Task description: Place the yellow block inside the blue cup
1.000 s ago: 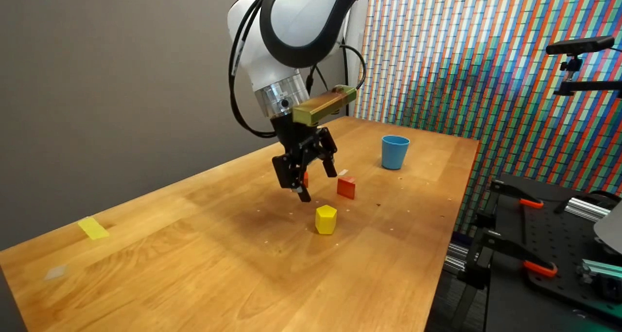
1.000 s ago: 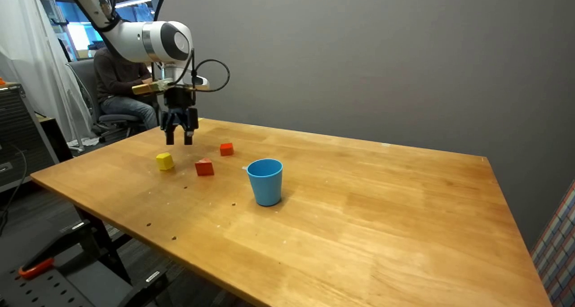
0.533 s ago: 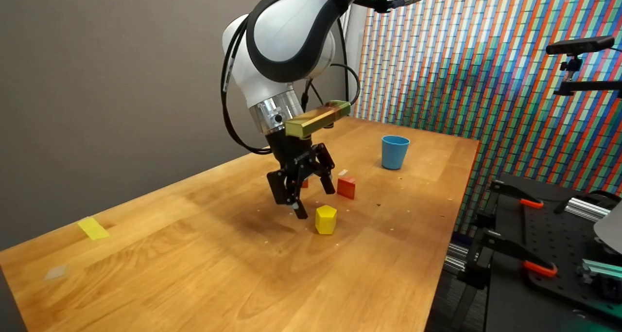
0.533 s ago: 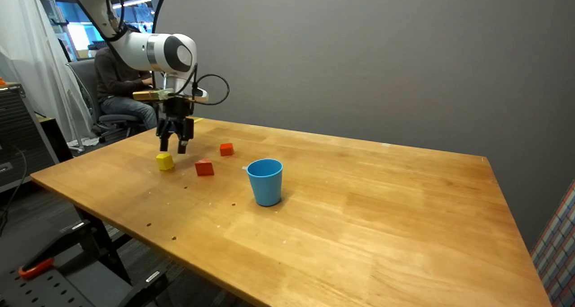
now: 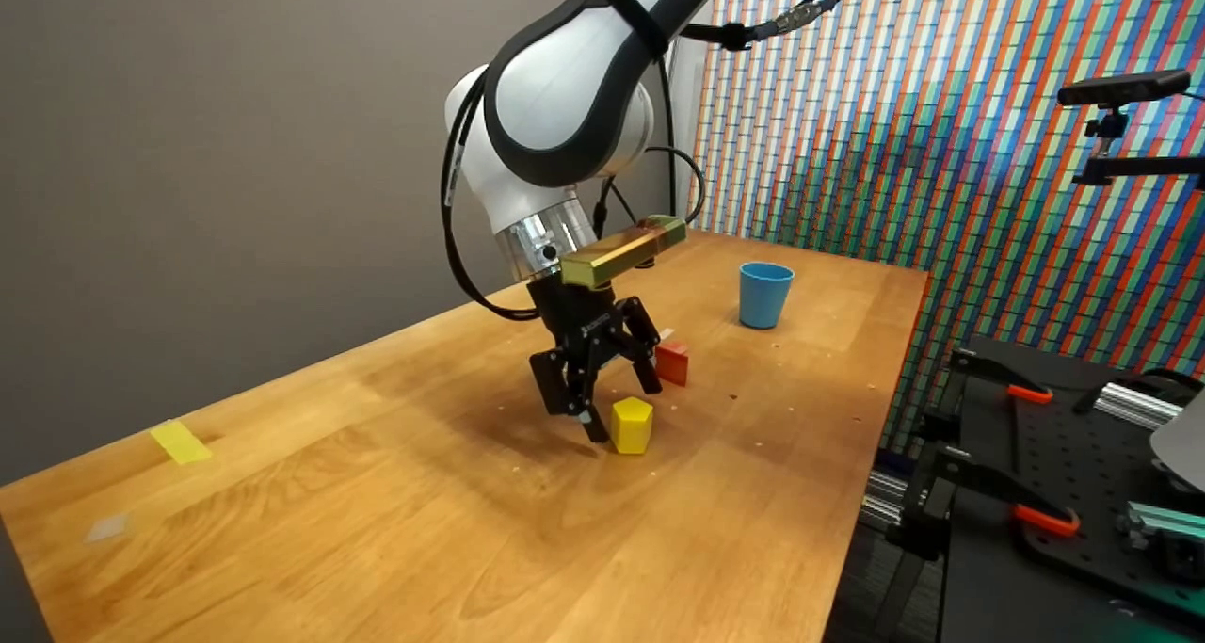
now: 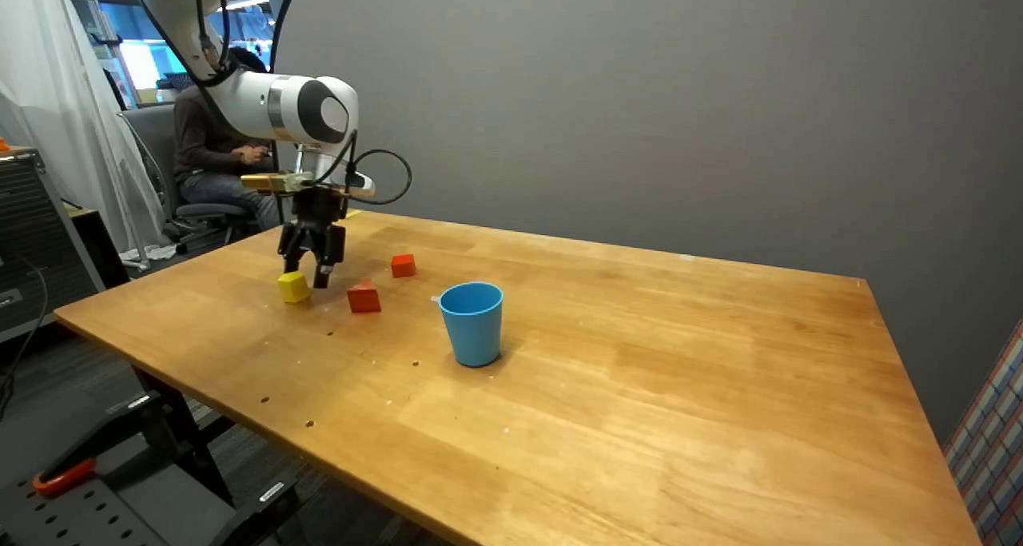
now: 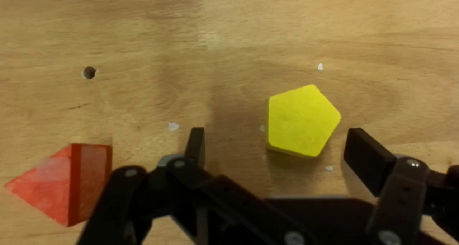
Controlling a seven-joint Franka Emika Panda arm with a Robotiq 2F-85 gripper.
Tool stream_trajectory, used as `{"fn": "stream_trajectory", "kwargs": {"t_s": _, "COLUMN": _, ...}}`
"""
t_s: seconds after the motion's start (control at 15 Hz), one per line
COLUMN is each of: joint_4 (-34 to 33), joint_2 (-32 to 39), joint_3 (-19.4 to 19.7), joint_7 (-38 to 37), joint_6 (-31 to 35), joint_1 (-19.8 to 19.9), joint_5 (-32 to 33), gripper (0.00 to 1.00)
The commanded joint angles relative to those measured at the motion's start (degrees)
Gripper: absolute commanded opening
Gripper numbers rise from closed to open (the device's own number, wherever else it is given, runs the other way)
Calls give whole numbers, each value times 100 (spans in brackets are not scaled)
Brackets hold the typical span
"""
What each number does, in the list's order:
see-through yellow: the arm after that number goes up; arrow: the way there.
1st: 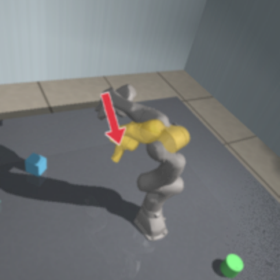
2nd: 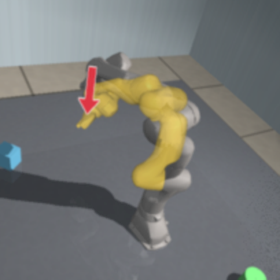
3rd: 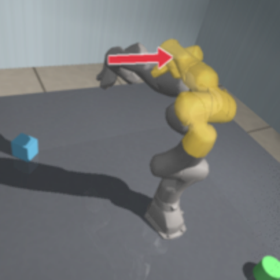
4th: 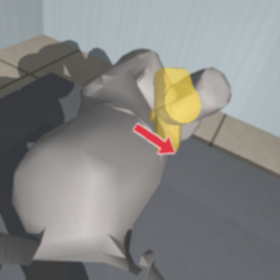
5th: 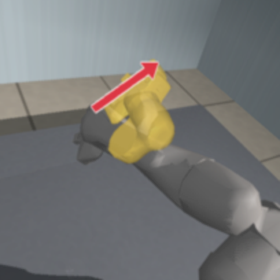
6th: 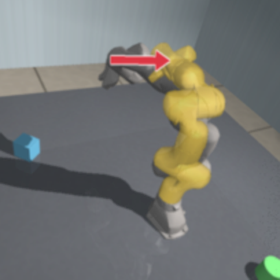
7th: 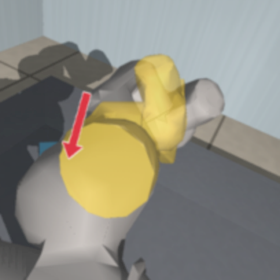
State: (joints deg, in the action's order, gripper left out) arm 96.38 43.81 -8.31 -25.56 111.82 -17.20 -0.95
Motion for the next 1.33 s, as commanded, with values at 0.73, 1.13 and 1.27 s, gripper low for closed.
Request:
{"fn": "stream_trajectory", "kwargs": {"t_s": 0.73, "joint_4": 125, "joint_2": -217, "joint_3": 170, "joint_7": -232, "joint_6": -409, "joint_1": -59, "joint_5": -507, "gripper": 16}}
{"fn": "stream_trajectory", "kwargs": {"t_s": 1.13, "joint_4": 825, "joint_2": -1489, "joint_3": 649, "joint_7": -632, "joint_6": 197, "joint_1": 325, "joint_5": -575, "gripper": 16}}
{"fn": "stream_trajectory", "kwargs": {"t_s": 1.27, "joint_4": 1051, "joint_2": -1935, "joint_3": 812, "joint_7": -709, "joint_6": 241, "joint_1": 569, "joint_5": -637, "gripper": 16}}
